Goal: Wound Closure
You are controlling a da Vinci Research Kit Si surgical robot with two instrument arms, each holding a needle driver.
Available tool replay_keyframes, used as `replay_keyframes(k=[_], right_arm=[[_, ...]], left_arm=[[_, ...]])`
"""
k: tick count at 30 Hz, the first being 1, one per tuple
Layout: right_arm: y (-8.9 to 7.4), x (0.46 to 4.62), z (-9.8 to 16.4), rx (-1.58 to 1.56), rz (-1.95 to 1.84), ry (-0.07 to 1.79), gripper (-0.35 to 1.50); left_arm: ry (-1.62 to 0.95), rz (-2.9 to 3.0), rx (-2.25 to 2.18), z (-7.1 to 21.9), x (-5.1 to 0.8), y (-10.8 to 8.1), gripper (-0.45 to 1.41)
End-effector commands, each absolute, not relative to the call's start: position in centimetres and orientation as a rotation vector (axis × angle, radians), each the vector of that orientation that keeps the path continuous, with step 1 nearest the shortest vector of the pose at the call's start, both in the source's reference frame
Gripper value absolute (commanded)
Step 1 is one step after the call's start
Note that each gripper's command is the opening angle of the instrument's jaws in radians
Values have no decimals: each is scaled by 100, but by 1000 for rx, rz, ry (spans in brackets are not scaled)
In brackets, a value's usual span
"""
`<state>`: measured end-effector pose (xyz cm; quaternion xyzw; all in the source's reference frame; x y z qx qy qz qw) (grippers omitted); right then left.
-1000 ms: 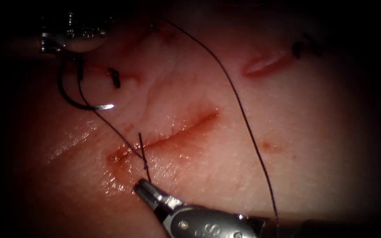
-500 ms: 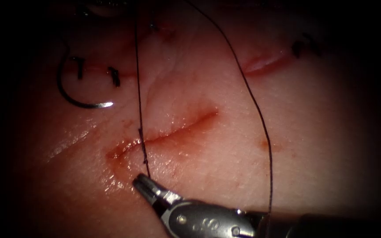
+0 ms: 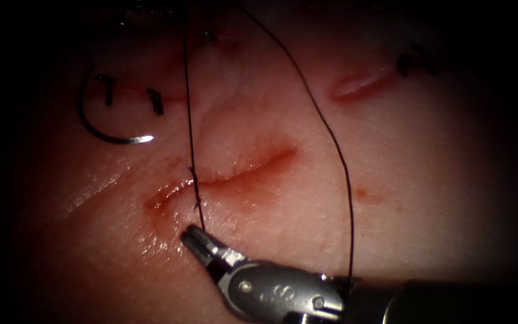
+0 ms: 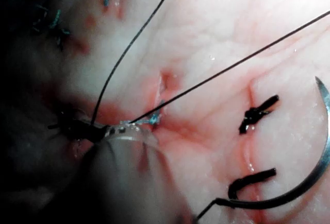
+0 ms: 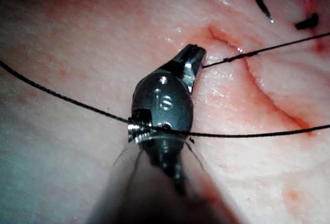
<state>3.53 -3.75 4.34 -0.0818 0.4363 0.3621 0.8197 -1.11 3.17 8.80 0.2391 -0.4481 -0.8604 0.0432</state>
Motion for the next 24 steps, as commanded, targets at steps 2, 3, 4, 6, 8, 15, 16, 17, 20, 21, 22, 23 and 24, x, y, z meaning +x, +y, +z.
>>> replay_keyframes(k=[2, 3, 4, 6, 8, 15, 16, 17, 20, 21, 22, 23, 24], right_arm=[[-378, 363, 440, -167, 766, 924, -35], [-379, 363, 441, -166, 764, 922, -35], [-381, 362, 442, -163, 761, 923, -35], [-382, 361, 444, -165, 759, 920, -35], [-382, 361, 445, -165, 759, 920, -35], [-380, 360, 444, -161, 760, 917, -35], [-380, 360, 443, -165, 762, 917, -35], [-380, 360, 443, -162, 761, 919, -35], [-379, 360, 443, -150, 753, 932, -35], [-379, 360, 443, -144, 749, 938, -35], [-378, 360, 443, -141, 747, 941, -35], [-378, 360, 442, -141, 747, 941, 4], [-378, 360, 442, -140, 748, 940, 47]], left_arm=[[-1363, -2628, 711, 891, -111, 321, -45], [-1358, -2627, 706, 893, -110, 319, -45], [-1353, -2627, 700, 895, -109, 317, -45], [-1352, -2625, 689, 899, -108, 313, -45], [-1349, -2634, 688, 898, -109, 312, -45], [-1289, -2679, 908, 867, -115, 295, -45], [-1277, -2688, 934, 860, -116, 292, -45], [-1259, -2700, 973, 849, -117, 287, -45], [-1214, -2721, 1064, 823, -120, 277, -45], [-1202, -2720, 1087, 817, -120, 274, -45], [-1182, -2718, 1132, 807, -121, 270, -45], [-1166, -2718, 1166, 799, -121, 267, -45], [-1143, -2715, 1220, 790, -122, 263, -45]])
